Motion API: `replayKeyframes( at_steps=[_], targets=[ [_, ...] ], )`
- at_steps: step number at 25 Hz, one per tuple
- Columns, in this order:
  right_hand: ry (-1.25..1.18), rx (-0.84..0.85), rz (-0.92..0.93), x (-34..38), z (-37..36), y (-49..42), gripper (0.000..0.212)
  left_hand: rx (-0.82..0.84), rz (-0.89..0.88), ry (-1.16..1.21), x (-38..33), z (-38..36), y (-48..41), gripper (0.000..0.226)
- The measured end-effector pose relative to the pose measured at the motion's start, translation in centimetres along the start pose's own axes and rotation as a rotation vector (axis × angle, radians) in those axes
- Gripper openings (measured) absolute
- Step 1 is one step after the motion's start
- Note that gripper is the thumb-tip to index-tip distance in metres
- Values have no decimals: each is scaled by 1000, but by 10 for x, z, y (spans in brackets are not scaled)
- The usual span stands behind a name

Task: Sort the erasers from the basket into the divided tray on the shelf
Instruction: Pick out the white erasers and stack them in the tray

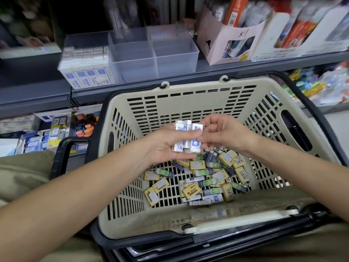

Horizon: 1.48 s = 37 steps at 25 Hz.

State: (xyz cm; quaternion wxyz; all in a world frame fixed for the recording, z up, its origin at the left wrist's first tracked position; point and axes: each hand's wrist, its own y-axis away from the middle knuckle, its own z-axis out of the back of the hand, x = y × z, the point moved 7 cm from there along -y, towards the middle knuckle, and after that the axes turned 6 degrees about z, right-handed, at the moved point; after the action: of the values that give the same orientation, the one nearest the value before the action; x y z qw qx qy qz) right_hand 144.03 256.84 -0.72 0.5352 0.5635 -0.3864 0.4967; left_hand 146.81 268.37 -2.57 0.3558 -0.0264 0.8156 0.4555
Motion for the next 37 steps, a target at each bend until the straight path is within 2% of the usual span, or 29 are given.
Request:
replayKeyframes(
  at_steps=[2, 5, 6, 8, 10, 11, 13, 16, 18, 21, 24, 26, 28, 29, 33, 37],
  targets=[
    [-11, 16, 6, 0, -3, -1, 29, -6, -1, -39, 2, 1, -1, 51],
    [-55, 44, -56, -17, 4, -1, 34, -57, -23, -77, 1, 9, -2, 35],
    [50, 85, -102, -30, 5, 2, 28, -82, -40, -90, -1, 13, -2, 31],
    [502, 331, -200, -71, -7, 14, 14, -111, -62, -103, -2, 18, -2, 28],
    [802, 644, -296, -118, -29, 31, 20, -101, -68, -127, -2, 18, -1, 28],
    [870, 731, -327, -133, -36, 35, 25, -93, -66, -138, -1, 16, -1, 27],
    [976, 805, -307, -143, -45, 37, 31, -84, -62, -149, -1, 15, -1, 25],
    [1167, 901, -183, -143, -51, 38, 40, -75, -65, -136, -2, 15, -1, 25],
    [1276, 956, -145, -146, -54, 41, 39, -67, -71, -126, -3, 14, -2, 26],
    [1305, 952, -131, -146, -57, 42, 24, -67, -69, -132, -3, 14, -2, 27],
    [1204, 908, -212, -143, -50, 40, 12, -75, -67, -130, -2, 15, -2, 27],
    [1078, 784, -271, -138, -41, 30, 10, -76, -65, -135, -2, 15, -3, 27],
    [995, 622, -262, -128, -32, 18, 19, -76, -64, -139, -2, 15, -3, 25],
    [984, 596, -237, -126, -33, 15, 22, -77, -62, -141, -1, 15, -3, 24],
    [1171, 695, -106, -137, -55, 23, 18, -76, -55, -147, 1, 13, -4, 26],
    [1319, 707, -85, -139, -56, 26, 22, -75, -68, -128, -1, 16, -4, 28]
  ],
)
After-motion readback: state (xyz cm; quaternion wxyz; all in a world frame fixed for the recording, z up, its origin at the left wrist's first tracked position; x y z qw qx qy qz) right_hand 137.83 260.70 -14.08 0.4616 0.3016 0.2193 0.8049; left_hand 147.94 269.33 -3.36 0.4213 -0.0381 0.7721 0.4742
